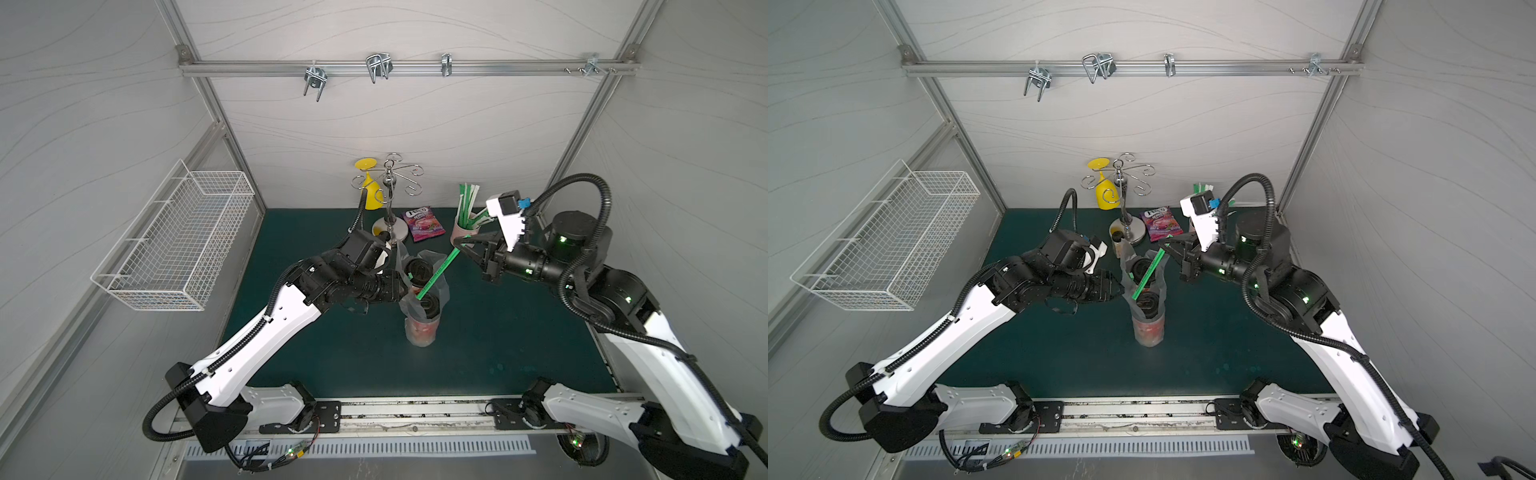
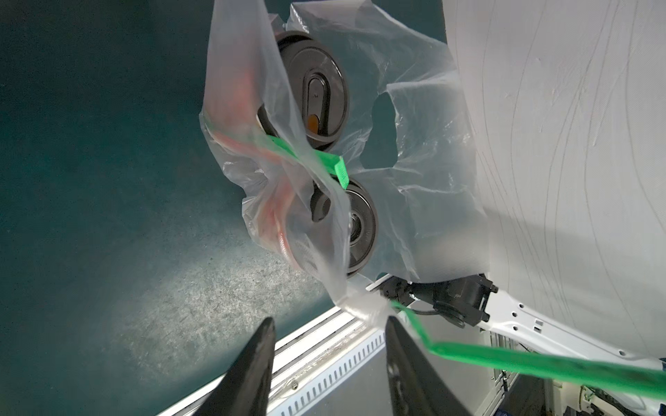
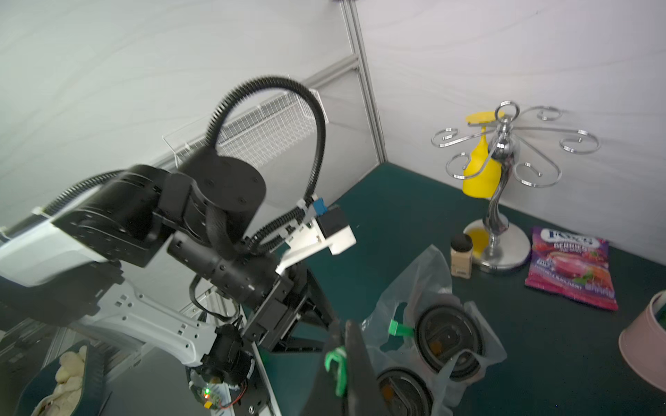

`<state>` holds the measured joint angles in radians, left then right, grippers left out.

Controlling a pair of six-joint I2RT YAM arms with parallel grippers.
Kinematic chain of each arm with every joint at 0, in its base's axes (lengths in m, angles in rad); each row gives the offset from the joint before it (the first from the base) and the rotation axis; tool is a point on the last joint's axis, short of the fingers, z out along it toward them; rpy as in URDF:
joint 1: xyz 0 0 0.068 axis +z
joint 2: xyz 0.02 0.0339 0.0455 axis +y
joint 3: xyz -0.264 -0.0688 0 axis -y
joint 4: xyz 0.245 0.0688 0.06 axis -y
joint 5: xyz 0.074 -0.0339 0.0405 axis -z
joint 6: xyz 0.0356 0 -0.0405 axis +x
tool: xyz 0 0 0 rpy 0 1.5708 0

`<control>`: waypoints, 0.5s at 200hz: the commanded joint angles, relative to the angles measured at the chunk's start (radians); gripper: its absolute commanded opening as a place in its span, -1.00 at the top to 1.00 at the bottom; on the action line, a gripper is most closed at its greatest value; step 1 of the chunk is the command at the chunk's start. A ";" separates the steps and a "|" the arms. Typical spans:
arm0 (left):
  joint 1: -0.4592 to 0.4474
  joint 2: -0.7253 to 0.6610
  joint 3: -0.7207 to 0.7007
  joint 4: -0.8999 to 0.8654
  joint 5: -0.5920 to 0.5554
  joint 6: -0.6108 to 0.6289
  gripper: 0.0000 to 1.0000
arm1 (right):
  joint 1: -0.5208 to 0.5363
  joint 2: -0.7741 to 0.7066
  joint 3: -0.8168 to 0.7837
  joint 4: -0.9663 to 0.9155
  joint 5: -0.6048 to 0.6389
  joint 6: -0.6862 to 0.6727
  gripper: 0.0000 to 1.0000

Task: Pack milk tea into plastic carrier bags
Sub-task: Move the plastic carrier bag to the center of the board.

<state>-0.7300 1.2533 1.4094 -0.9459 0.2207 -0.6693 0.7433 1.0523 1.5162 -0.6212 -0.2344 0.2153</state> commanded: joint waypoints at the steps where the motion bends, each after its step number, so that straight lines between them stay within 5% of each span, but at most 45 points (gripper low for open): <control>1: -0.006 -0.003 0.006 0.064 -0.004 -0.021 0.00 | 0.022 0.011 -0.011 -0.044 0.029 0.022 1.00; 72: -0.008 0.063 0.049 0.060 -0.021 -0.003 -0.14 | 0.063 0.004 -0.030 -0.058 0.119 0.004 1.00; 100: -0.007 0.105 0.072 0.055 -0.015 0.008 0.07 | 0.063 0.021 -0.054 -0.044 0.087 0.018 1.00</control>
<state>-0.7341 1.3296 1.4208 -0.9081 0.2161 -0.6796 0.7994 1.0729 1.4815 -0.6758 -0.1360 0.2211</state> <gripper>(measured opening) 0.520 0.047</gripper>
